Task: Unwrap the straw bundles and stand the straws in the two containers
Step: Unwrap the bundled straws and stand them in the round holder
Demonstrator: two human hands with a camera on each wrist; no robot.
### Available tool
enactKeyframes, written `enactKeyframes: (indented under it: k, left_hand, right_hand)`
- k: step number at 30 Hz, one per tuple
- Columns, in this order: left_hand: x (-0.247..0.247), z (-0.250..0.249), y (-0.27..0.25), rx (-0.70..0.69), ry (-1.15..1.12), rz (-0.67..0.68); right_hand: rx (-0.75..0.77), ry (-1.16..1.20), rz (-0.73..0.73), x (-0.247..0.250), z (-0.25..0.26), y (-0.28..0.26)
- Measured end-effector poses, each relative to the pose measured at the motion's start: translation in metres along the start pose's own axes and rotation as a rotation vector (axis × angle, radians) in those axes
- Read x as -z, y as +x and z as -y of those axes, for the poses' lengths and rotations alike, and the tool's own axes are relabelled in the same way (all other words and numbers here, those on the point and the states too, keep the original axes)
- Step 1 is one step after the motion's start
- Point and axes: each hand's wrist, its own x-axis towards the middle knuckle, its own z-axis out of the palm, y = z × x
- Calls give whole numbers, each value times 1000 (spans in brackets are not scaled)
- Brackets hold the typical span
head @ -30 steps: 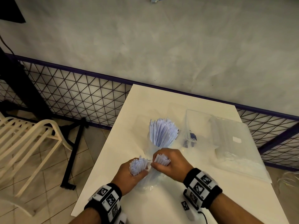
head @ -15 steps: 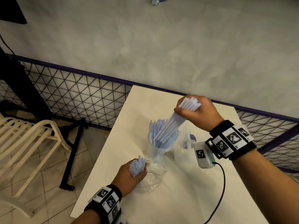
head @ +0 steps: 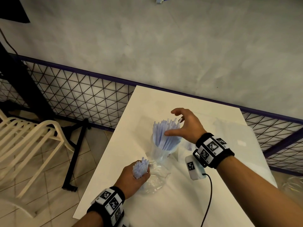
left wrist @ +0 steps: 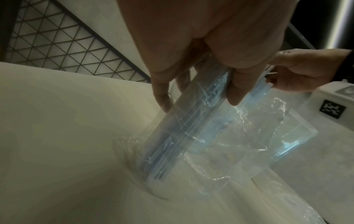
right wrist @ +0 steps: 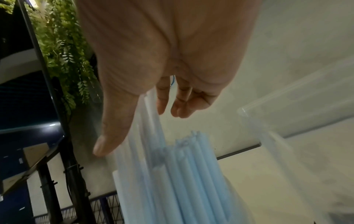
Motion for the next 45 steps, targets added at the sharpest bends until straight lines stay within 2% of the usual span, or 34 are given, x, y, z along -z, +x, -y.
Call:
enactKeyframes:
  k: [3, 5, 7, 9, 12, 14, 19, 24, 27, 31, 34, 36, 38, 40, 42, 45]
  left_hand:
    - [0, 3, 0, -15, -25, -13]
    - [0, 5, 0, -6, -5, -16]
    - [1, 3, 0, 6, 13, -11]
    - [1, 0, 1, 12, 32, -14]
    - [1, -2, 2, 9, 72, -14]
    - [2, -1, 2, 13, 77, -10]
    - [0, 2, 4, 22, 102, 8]
    - [2, 2, 5, 9, 80, -2]
    - [2, -2, 4, 17, 96, 10]
    - [2, -3, 4, 23, 87, 4]
    - [3, -4, 2, 45, 36, -6]
    - [4, -5, 1, 58, -3, 9]
    - [5, -4, 1, 72, -26, 33]
    - [5, -6, 1, 85, -56, 34]
    - [5, -8, 2, 80, -72, 40]
    - [4, -4, 4, 17, -5, 90]
  right_hand:
    - [46, 90, -78, 3, -1, -1]
    - [135, 69, -135, 1, 2, -5]
    - [248, -80, -102, -5, 4, -10]
    - [314, -275, 8, -17, 1, -16]
    - [317, -474, 151, -39, -9, -25]
    - [299, -482, 174, -48, -12, -29]
    - [338, -426, 74, -53, 0, -20]
    - [467, -544, 31, -66, 5, -2]
    - [413, -615, -31, -68, 0, 2]
    - [399, -703, -10, -68, -4, -3]
    - [459, -641, -25, -58, 7, -11]
    - [523, -500, 1, -51, 20, -21]
    - [564, -261, 104, -47, 31, -34]
    - [522, -70, 286, -45, 38, -49]
    - [440, -5, 455, -49, 39, -61]
    - [409, 12, 500, -65, 28, -70]
